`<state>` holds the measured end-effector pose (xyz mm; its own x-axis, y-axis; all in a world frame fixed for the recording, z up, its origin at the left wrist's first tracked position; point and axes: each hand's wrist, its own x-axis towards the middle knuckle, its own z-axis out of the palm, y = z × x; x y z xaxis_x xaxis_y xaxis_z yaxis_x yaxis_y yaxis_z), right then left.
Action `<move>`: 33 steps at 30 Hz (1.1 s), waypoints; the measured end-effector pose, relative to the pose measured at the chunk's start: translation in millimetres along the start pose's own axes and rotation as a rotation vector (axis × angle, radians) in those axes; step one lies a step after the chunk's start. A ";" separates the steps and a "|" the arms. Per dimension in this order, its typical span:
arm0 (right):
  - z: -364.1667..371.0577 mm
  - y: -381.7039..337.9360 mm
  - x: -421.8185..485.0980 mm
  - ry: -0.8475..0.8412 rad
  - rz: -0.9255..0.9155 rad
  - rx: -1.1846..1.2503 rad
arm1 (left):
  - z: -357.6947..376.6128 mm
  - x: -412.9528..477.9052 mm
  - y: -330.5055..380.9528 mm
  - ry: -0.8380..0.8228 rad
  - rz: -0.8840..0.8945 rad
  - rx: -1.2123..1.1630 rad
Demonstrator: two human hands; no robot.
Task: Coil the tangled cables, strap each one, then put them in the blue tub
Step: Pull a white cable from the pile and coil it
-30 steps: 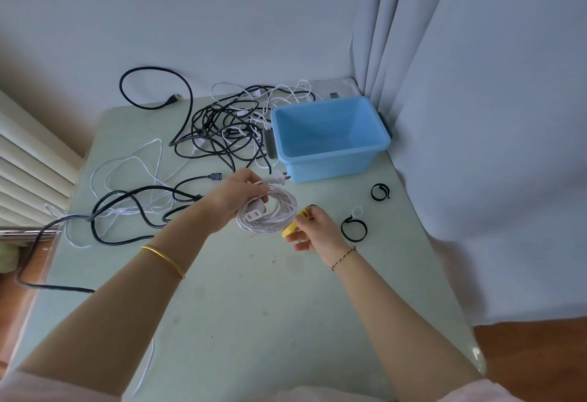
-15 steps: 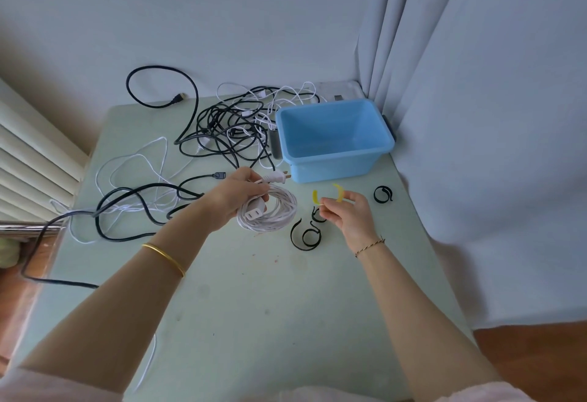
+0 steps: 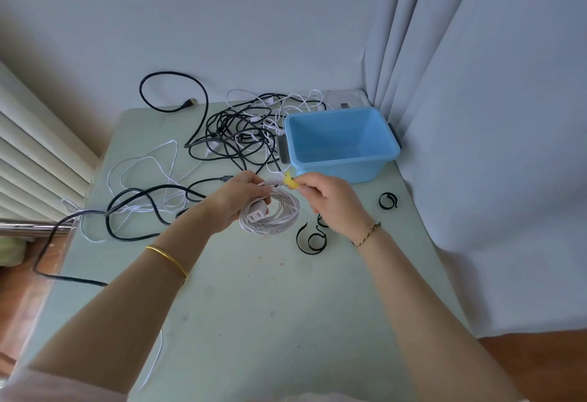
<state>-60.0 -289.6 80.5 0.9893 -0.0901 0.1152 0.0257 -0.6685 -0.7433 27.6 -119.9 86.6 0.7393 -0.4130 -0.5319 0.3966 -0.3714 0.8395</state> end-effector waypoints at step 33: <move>37.2 -18.7 16.7 0.279 -0.472 -0.667 | -8.5 -20.1 12.9 -0.001 0.166 0.468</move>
<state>-38.5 -251.1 71.8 0.8228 0.1868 0.5368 0.2487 -0.9676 -0.0445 22.5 -109.4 109.0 0.7709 -0.4994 -0.3954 -0.0136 -0.6336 0.7736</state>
